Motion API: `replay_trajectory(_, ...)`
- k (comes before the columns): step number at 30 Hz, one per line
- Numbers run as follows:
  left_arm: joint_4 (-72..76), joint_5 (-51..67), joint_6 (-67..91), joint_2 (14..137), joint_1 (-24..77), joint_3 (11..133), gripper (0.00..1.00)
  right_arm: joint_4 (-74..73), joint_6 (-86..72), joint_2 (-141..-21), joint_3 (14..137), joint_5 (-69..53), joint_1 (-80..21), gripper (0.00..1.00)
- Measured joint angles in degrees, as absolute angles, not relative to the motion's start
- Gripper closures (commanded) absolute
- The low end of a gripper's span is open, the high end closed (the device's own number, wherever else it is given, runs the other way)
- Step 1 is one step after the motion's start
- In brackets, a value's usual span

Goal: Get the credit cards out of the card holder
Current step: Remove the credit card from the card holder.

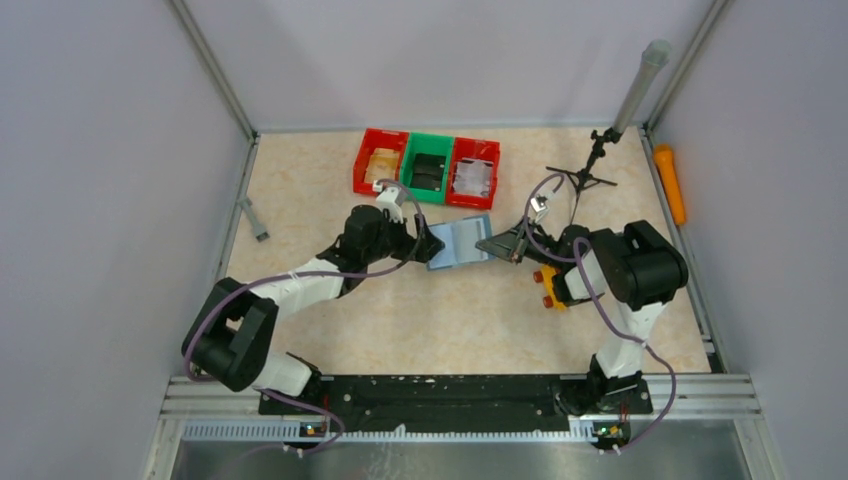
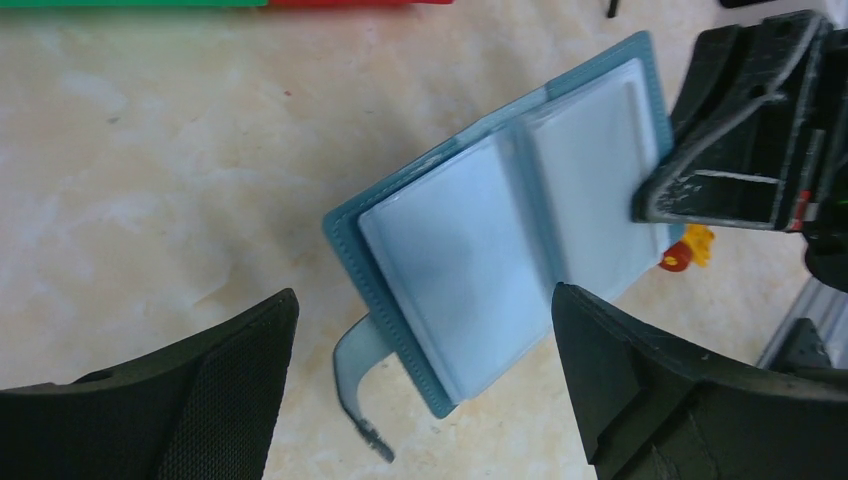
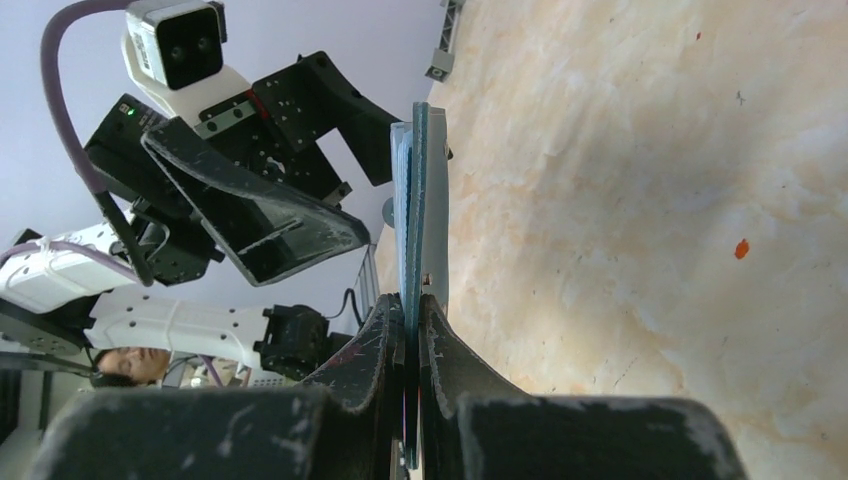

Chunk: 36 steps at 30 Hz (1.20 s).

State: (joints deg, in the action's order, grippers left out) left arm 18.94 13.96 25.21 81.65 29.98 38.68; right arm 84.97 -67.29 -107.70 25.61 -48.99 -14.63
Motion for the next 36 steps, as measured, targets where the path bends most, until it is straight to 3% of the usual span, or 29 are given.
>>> replay_trajectory(6,24.4,21.8,28.1,83.7,29.2,38.7,0.14,85.3,-69.6,-108.8,25.6,-49.8,-14.9,1.0)
replay_trajectory(16,27.2,25.6,31.6,88.6,26.7,38.5,0.56,85.7,-68.1,-108.8,25.7,-50.2,-15.9,1.0)
replay_trajectory(19,29.1,25.9,32.6,88.6,26.2,37.7,0.75,84.7,-65.8,-108.2,26.2,-49.7,-16.4,1.0)
replay_trajectory(24,33.2,28.0,34.4,87.5,25.8,36.2,0.87,79.8,-61.4,-106.4,26.4,-48.0,-17.3,0.99)
replay_trajectory(30,35.4,30.9,35.0,87.5,25.8,36.2,0.91,74.3,-57.8,-105.1,27.0,-46.7,-18.3,0.77)
replay_trajectory(36,32.7,30.6,34.5,87.5,25.9,36.4,0.91,72.9,-55.9,-103.5,27.5,-46.9,-19.5,0.65)
